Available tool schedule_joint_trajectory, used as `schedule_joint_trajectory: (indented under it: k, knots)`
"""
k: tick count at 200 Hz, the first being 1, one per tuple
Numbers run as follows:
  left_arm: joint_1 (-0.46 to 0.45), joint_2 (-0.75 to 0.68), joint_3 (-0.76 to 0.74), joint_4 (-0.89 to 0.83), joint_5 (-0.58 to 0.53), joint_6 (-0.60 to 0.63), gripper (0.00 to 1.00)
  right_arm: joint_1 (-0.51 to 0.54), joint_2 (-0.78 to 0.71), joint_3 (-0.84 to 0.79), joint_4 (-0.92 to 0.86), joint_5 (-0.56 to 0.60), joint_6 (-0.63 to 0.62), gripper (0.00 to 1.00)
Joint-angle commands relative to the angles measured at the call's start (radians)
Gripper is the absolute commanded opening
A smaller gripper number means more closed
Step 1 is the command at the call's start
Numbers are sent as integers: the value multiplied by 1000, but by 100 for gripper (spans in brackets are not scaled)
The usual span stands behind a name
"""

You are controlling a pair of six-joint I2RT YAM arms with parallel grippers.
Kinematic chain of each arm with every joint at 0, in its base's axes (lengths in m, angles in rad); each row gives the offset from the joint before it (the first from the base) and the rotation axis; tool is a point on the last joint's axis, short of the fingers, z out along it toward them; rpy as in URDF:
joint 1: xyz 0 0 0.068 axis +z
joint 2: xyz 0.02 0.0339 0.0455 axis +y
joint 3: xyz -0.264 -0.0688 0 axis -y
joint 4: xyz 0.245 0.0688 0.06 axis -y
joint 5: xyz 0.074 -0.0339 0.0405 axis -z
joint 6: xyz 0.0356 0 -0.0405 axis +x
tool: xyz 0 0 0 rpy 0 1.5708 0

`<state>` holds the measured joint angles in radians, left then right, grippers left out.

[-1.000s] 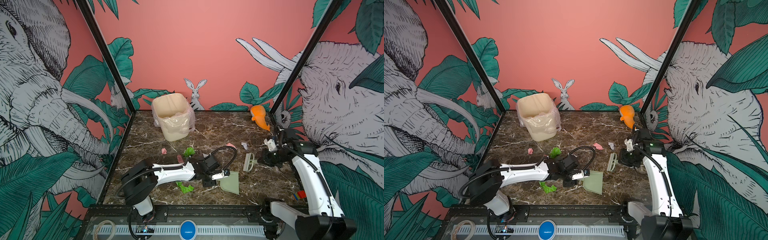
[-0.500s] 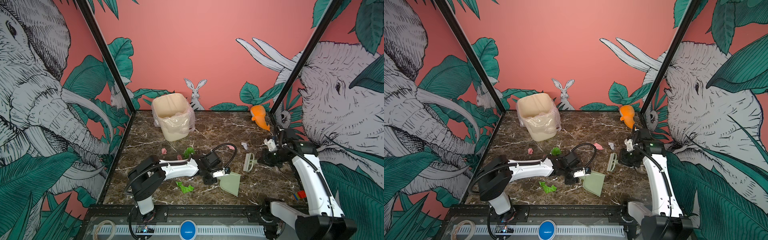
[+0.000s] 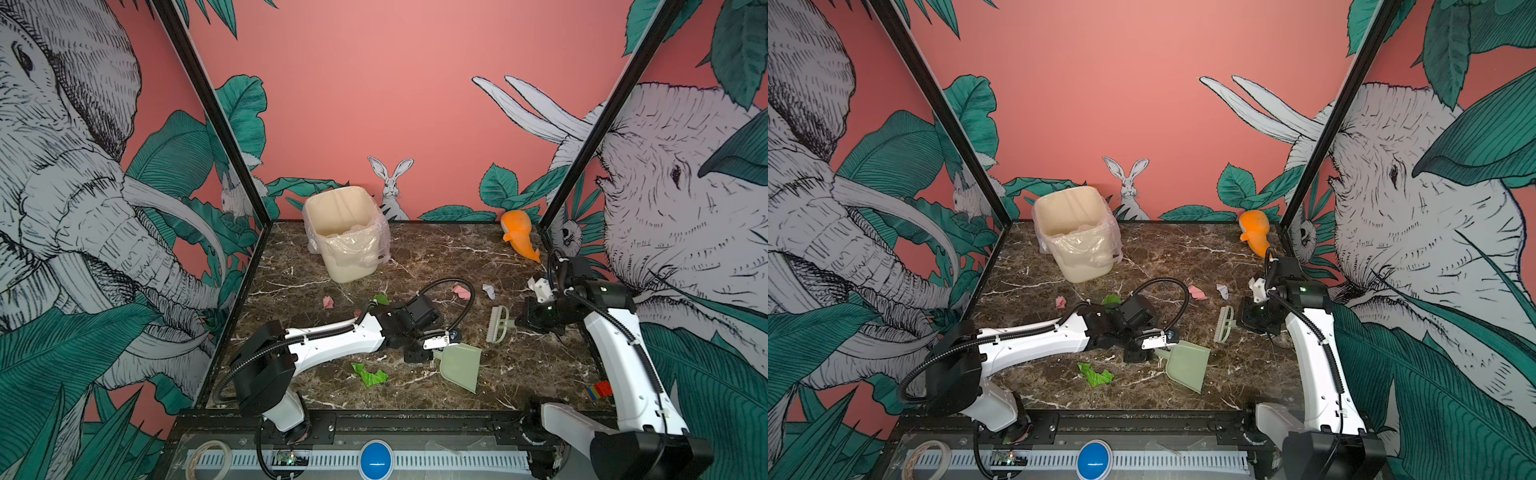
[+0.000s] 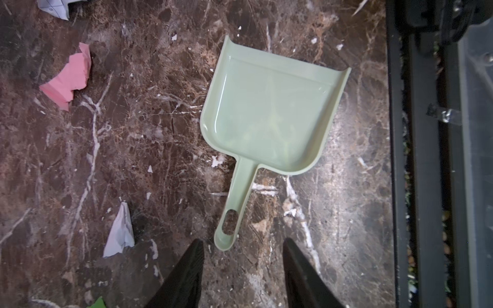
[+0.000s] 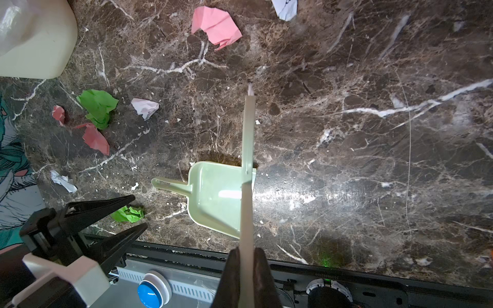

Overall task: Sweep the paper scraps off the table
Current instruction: 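Regrasp the dustpan handle with the left gripper beside the brush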

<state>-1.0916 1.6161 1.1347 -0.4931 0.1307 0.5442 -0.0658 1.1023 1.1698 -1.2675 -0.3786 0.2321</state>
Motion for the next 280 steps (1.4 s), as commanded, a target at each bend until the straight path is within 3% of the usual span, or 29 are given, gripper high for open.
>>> schedule_joint_trajectory:
  k: [1,23,91,123,191,280]
  knots:
    - [26,83,38,-50,-16,111,53,-3,-15,18,-10,-10,-6,0]
    - [33,124,60,-27,-19,111,62,-4,-18,32,-27,1,-15,0]
    - [45,231,118,-44,79,149,64,-5,-3,24,-9,-11,-16,0]
    - [44,254,119,-99,112,93,61,-5,-11,31,-21,0,-20,0]
    - [38,139,-2,-70,137,-59,56,-5,-22,6,0,-10,-11,0]
    - [-9,156,5,-7,50,-115,51,-5,-42,5,-10,-3,-10,0]
